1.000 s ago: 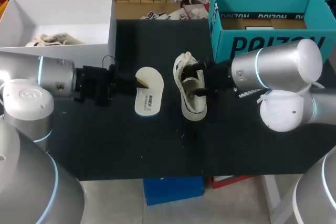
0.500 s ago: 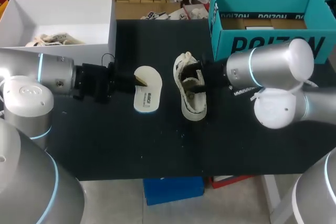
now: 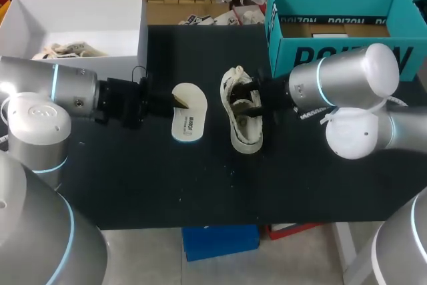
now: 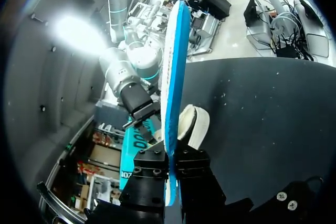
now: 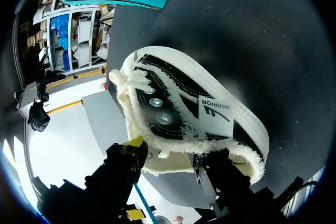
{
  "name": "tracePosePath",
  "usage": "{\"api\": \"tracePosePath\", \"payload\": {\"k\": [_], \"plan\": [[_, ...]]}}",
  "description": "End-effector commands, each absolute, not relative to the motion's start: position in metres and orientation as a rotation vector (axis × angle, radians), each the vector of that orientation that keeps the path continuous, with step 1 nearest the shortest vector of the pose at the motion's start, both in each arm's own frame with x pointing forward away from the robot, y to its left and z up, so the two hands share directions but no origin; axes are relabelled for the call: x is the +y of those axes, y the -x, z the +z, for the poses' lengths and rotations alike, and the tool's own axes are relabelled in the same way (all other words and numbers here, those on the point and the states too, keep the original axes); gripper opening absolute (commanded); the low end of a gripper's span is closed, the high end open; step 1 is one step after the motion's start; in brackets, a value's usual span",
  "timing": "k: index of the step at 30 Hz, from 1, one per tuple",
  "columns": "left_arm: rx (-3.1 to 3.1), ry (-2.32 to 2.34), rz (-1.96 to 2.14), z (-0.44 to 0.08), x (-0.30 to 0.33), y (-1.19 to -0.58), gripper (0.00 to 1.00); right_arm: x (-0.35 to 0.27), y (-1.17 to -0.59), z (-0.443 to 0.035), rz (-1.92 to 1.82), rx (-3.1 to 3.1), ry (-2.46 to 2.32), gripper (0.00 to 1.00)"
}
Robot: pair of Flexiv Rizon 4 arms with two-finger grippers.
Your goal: Take the shoe out of the shoebox, open the shoe tongue, remove and reinsert the insole, then place the shoe into the shoebox
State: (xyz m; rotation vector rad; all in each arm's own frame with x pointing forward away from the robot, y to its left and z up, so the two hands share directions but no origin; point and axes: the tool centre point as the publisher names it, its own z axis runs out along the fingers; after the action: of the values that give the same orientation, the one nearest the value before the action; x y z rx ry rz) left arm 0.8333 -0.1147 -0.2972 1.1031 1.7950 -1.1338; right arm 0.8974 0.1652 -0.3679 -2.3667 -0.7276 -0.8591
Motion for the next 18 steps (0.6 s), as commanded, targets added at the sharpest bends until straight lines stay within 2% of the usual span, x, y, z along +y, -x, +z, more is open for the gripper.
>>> {"api": "tracePosePath", "payload": {"k": [1, 8, 13, 18], "plan": [[1.8, -1.11, -1.13, -0.298, -0.118, -0.836, 0.0, 0.16, -0.895, -0.361, -1.045, -0.623, 2.694, 0.47], [1.8, -1.124, -1.118, -0.297, -0.119, -0.839, 0.0, 0.152, -0.898, -0.354, -1.072, -0.638, 2.74, 0.46], [1.797, -1.132, -1.111, -0.297, -0.12, -0.839, 0.0, 0.154, -0.902, -0.35, -1.087, -0.655, 2.769, 0.41], [1.798, -1.136, -1.109, -0.298, -0.119, -0.84, 0.0, 0.161, -0.903, -0.351, -1.093, -0.657, 2.771, 0.43]]}}
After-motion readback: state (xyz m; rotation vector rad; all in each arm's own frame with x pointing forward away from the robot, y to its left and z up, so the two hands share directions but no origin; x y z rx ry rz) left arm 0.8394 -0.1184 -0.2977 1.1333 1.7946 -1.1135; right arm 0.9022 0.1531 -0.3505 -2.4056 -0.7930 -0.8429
